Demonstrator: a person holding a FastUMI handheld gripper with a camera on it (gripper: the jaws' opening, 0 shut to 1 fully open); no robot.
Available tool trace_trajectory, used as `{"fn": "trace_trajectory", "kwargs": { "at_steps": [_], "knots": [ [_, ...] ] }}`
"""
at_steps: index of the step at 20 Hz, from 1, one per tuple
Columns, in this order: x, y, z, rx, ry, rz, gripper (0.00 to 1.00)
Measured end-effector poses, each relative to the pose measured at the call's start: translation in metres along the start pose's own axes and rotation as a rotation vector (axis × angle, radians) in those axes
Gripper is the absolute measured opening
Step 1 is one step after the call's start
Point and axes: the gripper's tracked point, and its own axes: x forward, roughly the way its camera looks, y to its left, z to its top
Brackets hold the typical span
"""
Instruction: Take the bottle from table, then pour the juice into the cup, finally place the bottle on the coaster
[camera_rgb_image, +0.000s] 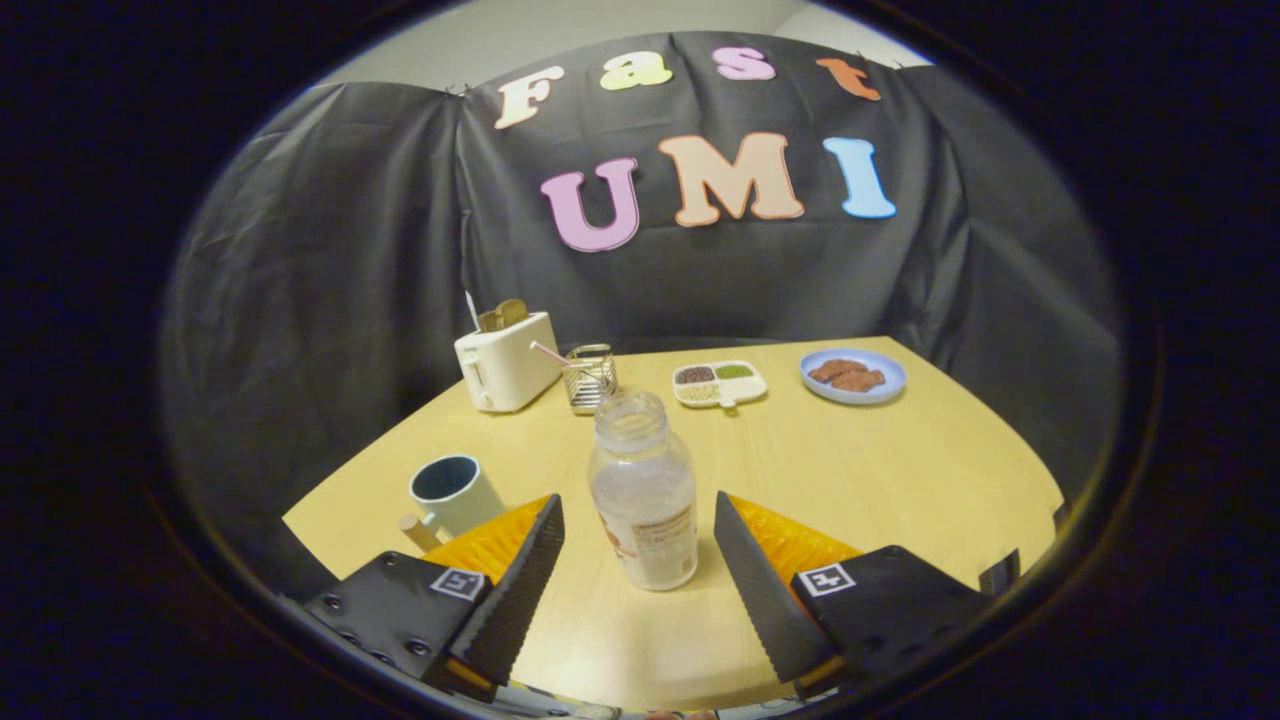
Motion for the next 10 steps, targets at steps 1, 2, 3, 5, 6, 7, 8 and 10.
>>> {"fn": "trace_trajectory", "kwargs": {
  "at_steps": [1, 2, 3, 5, 6, 7, 8, 10],
  "knots": [
    [0.007, -0.002, -0.006, 0.011, 0.012, -0.004, 0.97],
    [0.012, -0.003, -0.011, 0.018, 0.024, -0.01, 0.97],
    [0.018, -0.005, -0.016, 0.023, 0.034, -0.014, 0.97],
    [0.029, -0.006, -0.024, 0.019, 0.051, -0.02, 0.97],
    [0.034, -0.007, -0.026, 0.02, 0.058, -0.022, 0.97],
    [0.039, -0.007, -0.03, 0.024, 0.064, -0.023, 0.97],
    [0.044, -0.007, -0.032, 0.029, 0.069, -0.022, 0.97],
    [0.054, -0.007, -0.037, 0.032, 0.08, -0.029, 0.97]
  ]
}}
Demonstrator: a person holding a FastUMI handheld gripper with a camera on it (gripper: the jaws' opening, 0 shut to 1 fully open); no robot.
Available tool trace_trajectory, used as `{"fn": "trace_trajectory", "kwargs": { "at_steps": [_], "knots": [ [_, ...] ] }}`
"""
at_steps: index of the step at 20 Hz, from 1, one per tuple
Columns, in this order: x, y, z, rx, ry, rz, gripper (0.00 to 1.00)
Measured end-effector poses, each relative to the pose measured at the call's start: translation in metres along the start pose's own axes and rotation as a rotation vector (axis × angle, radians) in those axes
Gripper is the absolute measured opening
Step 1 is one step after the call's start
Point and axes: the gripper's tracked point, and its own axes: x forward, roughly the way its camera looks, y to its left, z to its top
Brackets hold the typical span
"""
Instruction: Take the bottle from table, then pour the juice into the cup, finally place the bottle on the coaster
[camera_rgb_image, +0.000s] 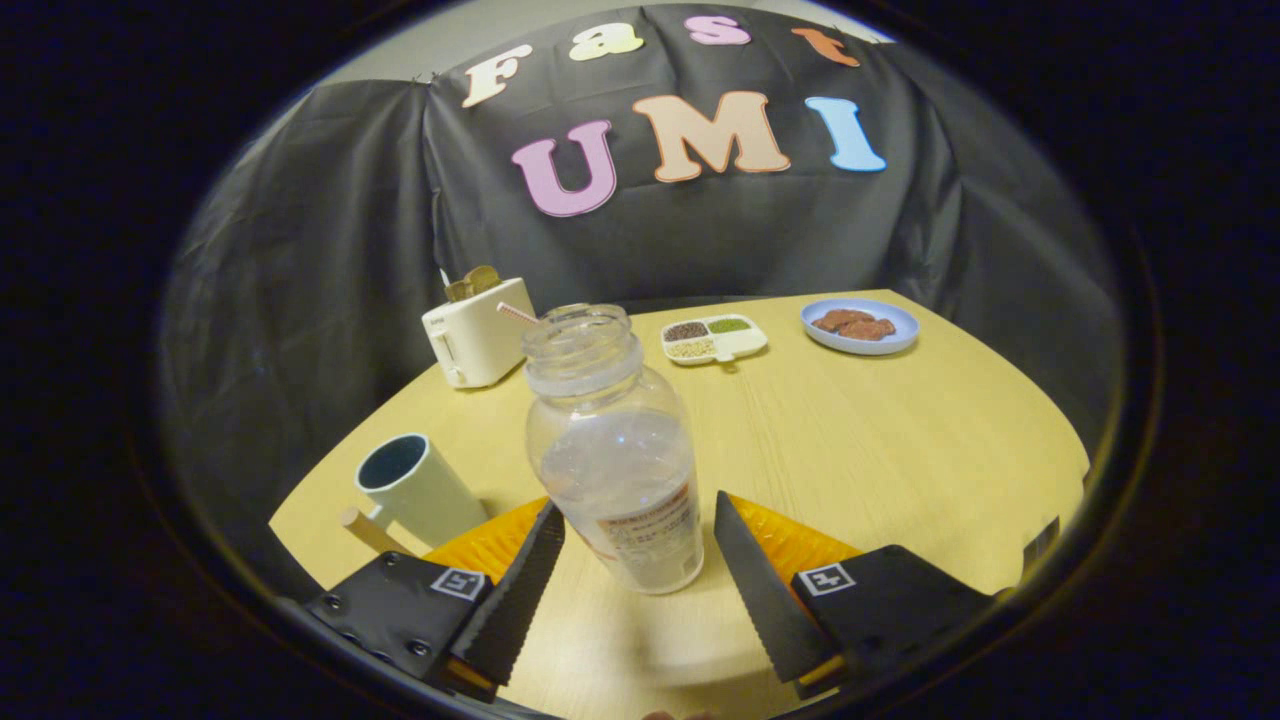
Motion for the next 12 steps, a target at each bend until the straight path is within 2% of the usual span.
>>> {"fn": "trace_trajectory", "kwargs": {
  "at_steps": [10, 12],
  "knots": [
    [0.035, 0.001, -0.013, -0.011, 0.036, -0.039, 0.97],
    [0.038, 0.0, -0.014, -0.003, 0.04, -0.046, 0.93]
  ]
}}
